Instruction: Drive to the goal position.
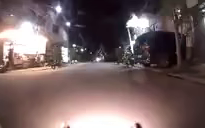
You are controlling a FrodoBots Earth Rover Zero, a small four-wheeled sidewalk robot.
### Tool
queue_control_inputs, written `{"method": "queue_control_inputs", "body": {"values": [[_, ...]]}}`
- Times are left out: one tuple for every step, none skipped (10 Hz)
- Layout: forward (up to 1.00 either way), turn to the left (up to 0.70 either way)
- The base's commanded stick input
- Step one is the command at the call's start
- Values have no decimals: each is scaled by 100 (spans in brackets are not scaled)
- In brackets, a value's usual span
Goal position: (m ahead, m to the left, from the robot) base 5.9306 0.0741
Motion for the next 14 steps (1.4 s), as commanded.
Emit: {"method": "queue_control_inputs", "body": {"values": [[70, 0], [70, 0], [70, 0], [70, 0], [70, 0], [70, 0], [70, 0], [70, 0], [70, 0], [70, 0], [70, 0], [70, 0], [70, 0], [70, 0]]}}
